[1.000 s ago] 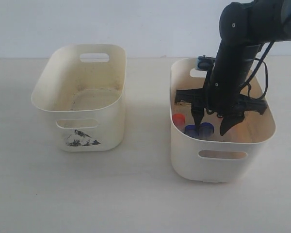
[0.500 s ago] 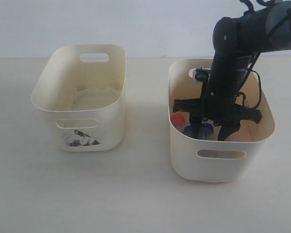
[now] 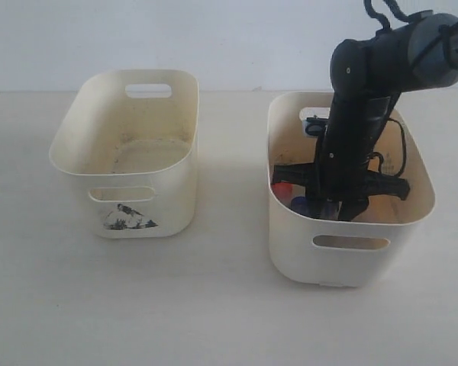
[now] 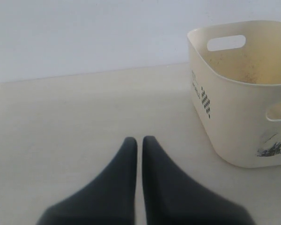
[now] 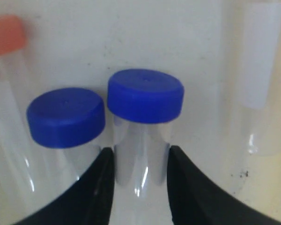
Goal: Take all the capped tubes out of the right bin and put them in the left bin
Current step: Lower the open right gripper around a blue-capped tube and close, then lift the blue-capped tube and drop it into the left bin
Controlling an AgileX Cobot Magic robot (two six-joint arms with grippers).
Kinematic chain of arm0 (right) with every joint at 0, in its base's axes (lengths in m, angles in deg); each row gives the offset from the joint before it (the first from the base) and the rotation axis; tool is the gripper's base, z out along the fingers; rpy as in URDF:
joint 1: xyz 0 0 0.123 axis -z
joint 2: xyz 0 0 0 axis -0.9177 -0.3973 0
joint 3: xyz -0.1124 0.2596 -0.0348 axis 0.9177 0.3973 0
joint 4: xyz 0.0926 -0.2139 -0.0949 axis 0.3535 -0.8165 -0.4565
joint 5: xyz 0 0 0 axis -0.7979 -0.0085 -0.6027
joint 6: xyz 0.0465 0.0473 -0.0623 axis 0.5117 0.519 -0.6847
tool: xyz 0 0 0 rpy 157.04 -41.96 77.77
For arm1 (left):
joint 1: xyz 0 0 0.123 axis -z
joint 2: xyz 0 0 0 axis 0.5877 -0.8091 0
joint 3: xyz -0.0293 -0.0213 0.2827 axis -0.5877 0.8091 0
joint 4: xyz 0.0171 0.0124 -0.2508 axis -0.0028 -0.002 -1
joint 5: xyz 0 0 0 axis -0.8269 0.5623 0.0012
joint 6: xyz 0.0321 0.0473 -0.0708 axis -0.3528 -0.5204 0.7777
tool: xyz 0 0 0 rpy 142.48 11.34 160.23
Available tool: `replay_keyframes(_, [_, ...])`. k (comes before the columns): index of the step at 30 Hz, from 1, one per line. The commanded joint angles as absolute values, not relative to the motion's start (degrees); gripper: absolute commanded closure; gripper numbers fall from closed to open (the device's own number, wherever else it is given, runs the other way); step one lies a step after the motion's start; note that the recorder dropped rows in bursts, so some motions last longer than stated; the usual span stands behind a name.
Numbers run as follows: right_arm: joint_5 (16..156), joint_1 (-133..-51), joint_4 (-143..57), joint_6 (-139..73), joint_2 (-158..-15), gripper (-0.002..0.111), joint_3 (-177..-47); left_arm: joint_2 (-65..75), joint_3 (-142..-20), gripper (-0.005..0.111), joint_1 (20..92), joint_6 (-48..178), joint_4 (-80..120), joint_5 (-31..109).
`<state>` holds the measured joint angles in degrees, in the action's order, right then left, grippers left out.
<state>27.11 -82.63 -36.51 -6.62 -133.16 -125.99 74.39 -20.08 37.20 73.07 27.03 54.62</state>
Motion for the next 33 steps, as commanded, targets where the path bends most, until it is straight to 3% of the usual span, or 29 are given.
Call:
replay_keyframes(1, [27.7, -82.6, -37.2, -6.9, -134.3, 0.074, -125.2, 74.5, -20.3, 0.102, 37.1, 73.7, 26.4, 54.1])
replay_keyframes(4, [27.7, -82.6, -37.2, -6.9, -134.3, 0.067, -125.2, 74.5, -20.3, 0.102, 37.1, 73.7, 26.4, 54.1])
replay_keyframes(9, [28.3, -82.6, -37.2, -6.9, -134.3, 0.069, -125.2, 74.5, -20.3, 0.102, 37.1, 73.7, 26.4, 54.1])
replay_keyframes(12, [29.3, -82.6, -37.2, -6.8, -133.7, 0.108, -125.4, 74.5, -20.3, 0.102, 37.1, 73.7, 26.4, 54.1])
replay_keyframes(19, [31.0, -82.6, -43.2, -5.7, -122.7, 0.108, -133.4, 74.5, -20.3, 0.102, 37.1, 73.7, 26.4, 54.1])
replay_keyframes(24, [40.4, -83.2, -40.0, -10.8, -115.4, 0.108, -134.3, 74.5, -20.3, 0.102, 37.1, 73.7, 26.4, 54.1])
replay_keyframes(29, [54.3, -89.9, -22.7, -22.9, -115.5, 0.108, -134.3, 74.5, -20.3, 0.102, 37.1, 73.7, 26.4, 54.1])
replay_keyframes(33, [64.7, -96.9, -20.9, -26.9, -119.3, 0.108, -134.3, 74.5, -20.3, 0.102, 37.1, 73.7, 26.4, 54.1])
